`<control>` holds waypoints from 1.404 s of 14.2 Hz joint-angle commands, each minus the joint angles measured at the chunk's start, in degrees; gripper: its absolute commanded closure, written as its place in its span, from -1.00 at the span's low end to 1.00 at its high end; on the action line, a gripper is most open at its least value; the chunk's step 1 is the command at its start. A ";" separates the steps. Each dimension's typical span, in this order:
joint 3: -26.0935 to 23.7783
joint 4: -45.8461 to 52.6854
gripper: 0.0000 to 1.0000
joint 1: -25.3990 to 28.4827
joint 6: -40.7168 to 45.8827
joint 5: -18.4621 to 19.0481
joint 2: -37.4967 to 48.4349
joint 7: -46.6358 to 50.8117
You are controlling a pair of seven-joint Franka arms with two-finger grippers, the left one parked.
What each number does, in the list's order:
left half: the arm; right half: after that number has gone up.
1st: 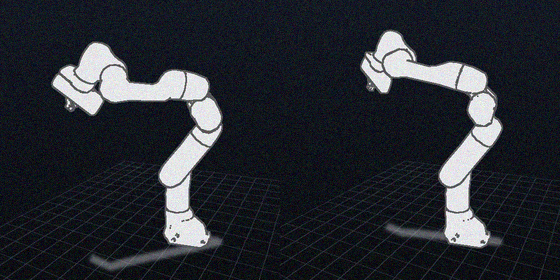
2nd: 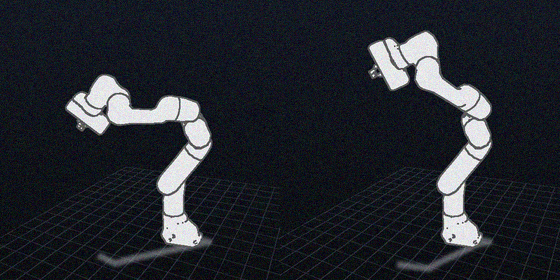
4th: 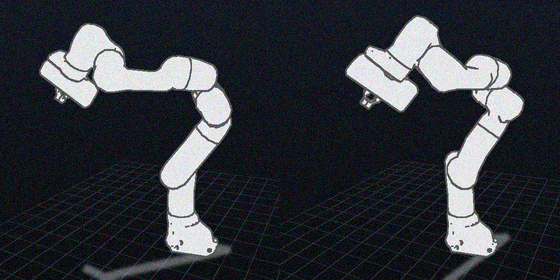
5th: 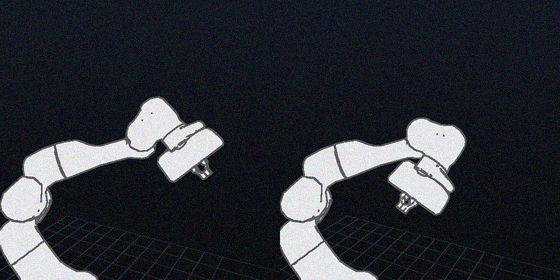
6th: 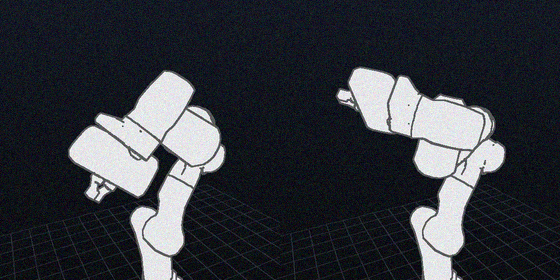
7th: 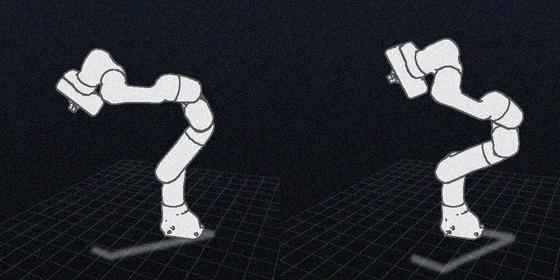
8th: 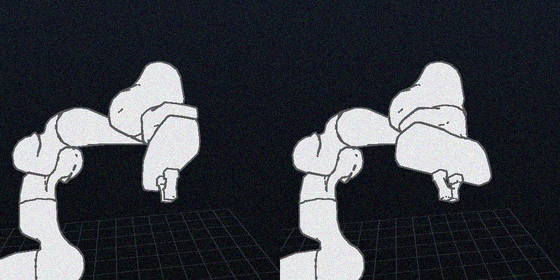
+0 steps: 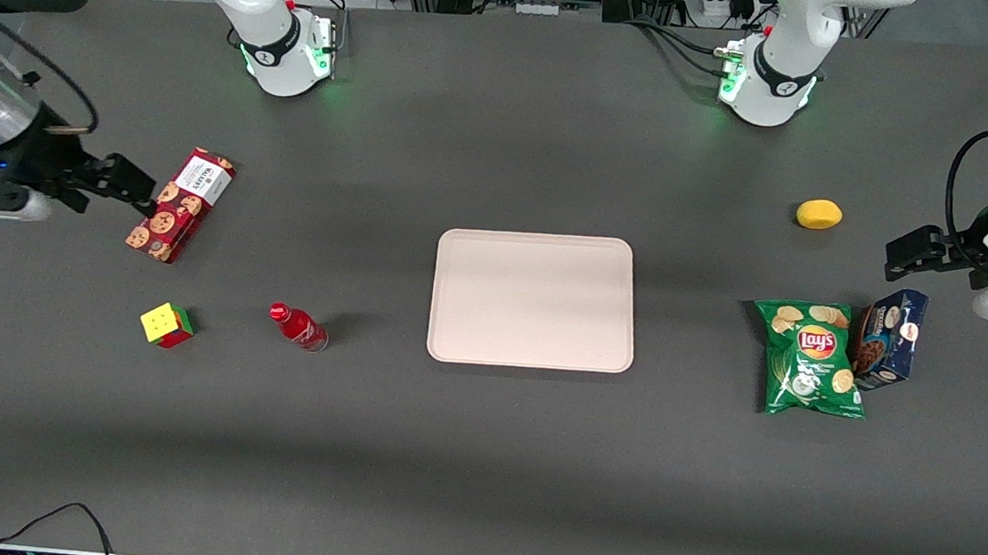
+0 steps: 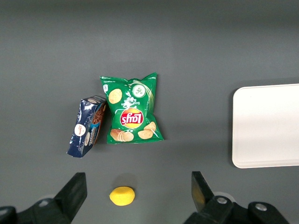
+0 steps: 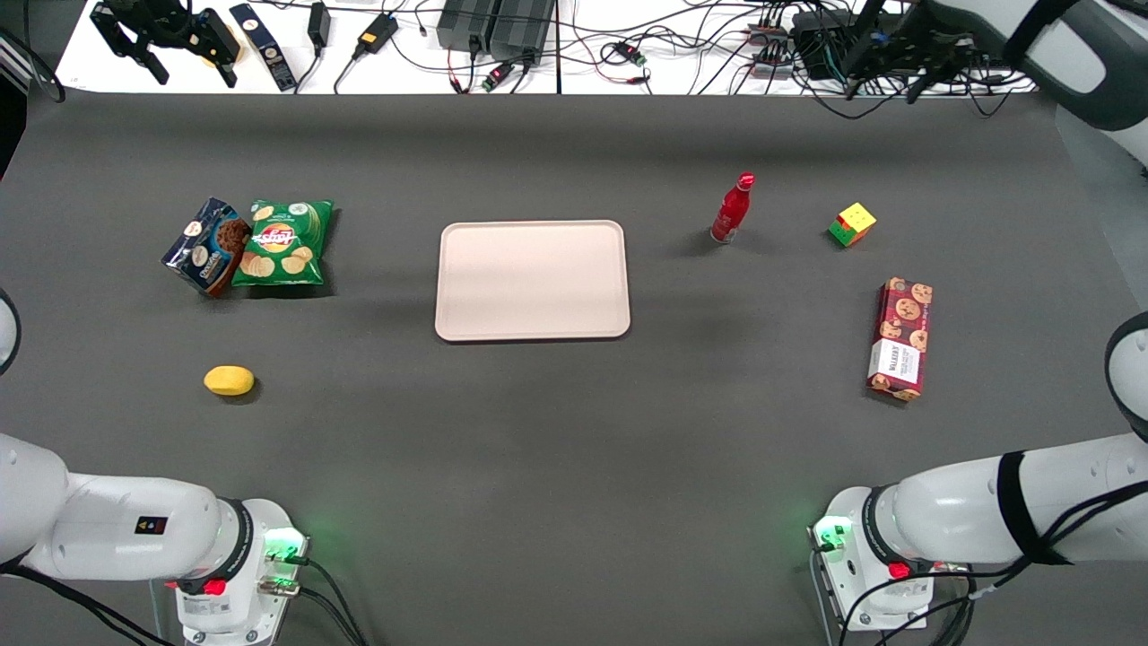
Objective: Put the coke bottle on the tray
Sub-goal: 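Move the open right gripper down over the red Coca-Cola bottle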
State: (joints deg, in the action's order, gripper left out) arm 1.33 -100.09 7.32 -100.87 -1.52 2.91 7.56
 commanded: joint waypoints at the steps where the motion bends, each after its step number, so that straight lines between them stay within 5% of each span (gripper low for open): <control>1: 5.18 1.73 -1.00 8.93 2.33 -0.59 -0.10 -0.53; 9: 2.72 1.82 -1.00 10.17 1.65 -1.03 -7.02 -0.44; 20: 2.63 1.91 -1.00 10.17 -12.76 -0.94 -22.06 -1.84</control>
State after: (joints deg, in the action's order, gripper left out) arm 3.93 -99.65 17.30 -111.33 -1.57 -16.60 7.54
